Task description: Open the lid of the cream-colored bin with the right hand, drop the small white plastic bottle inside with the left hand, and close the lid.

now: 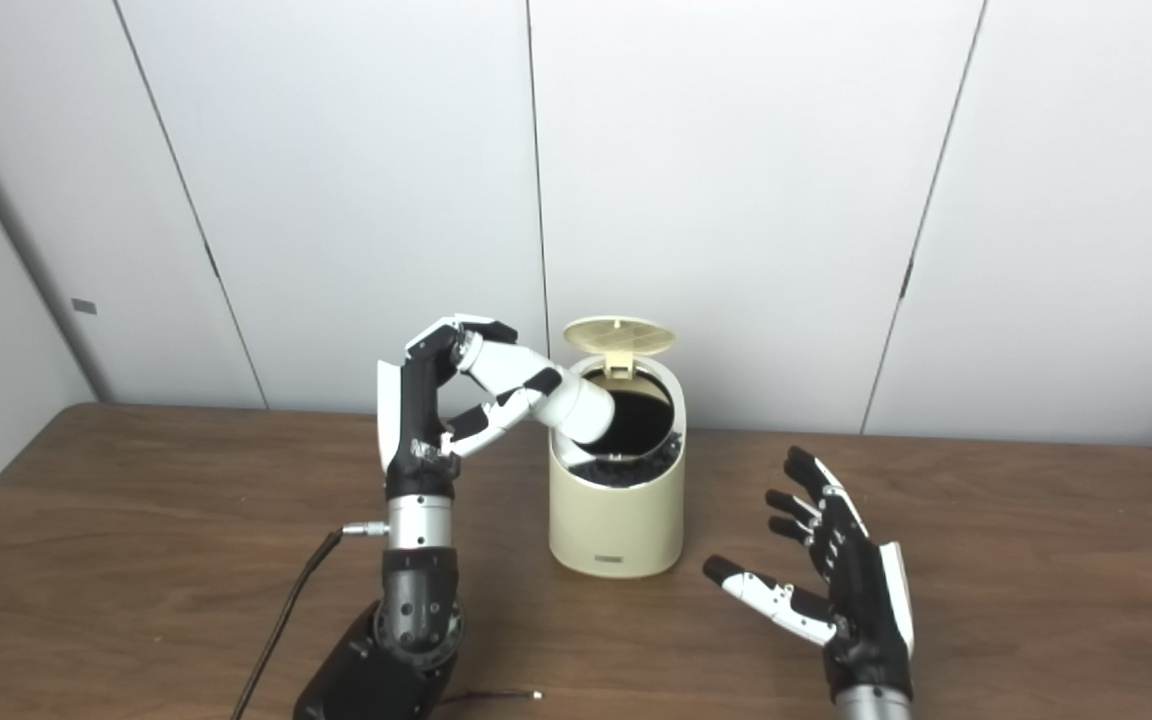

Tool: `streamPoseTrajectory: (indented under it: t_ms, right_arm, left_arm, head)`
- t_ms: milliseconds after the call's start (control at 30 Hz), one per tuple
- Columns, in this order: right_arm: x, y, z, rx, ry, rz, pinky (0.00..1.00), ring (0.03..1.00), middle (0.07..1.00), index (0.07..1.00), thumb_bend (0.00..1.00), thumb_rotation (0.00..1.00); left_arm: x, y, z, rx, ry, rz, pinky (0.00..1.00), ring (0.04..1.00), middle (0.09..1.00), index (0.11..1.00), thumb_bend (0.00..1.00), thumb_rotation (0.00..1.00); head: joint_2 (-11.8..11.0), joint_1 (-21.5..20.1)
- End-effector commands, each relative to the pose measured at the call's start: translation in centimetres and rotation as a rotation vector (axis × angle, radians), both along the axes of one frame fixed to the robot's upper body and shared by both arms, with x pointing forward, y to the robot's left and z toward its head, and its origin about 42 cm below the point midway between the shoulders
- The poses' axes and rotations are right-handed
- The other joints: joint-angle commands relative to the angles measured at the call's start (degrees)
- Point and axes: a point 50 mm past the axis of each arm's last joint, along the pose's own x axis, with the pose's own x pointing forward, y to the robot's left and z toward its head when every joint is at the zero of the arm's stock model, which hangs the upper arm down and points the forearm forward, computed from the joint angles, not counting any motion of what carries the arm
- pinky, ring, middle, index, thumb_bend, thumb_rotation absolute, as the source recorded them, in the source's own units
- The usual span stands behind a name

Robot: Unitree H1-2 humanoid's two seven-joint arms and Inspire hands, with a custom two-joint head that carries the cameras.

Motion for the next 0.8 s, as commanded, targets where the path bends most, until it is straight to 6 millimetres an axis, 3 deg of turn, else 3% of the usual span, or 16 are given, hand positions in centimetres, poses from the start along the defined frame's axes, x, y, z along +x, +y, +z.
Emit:
streamPoseTrajectory:
  t_ms: [0,433,767]
  right_arm:
    - [0.4,0.4,2.1,0.011,-0.099,0.006,0.72,0.775,0.877,0.858,0.74,0.16]
    - [0.2,0.7,2.4,0.011,-0.096,0.003,0.73,0.776,0.871,0.859,0.75,0.2]
    - [0.0,1.2,2.5,-0.002,-0.078,0.014,0.71,0.783,0.88,0.863,0.75,0.2]
  left_arm:
    - [0.9,-0.5,2.5,-0.003,-0.101,0.009,0.35,0.43,0.474,0.523,0.48,0.0]
    - [1.1,-1.2,0.9,0.12,-0.211,0.109,0.36,0.402,0.443,0.528,0.47,0.0]
    - [1.5,-1.6,1.3,0.166,-0.279,0.123,0.36,0.416,0.459,0.51,0.48,0.0]
  head:
    - [0.05,0.05]
    - [0.43,-0.23]
    - [0.46,0.0]
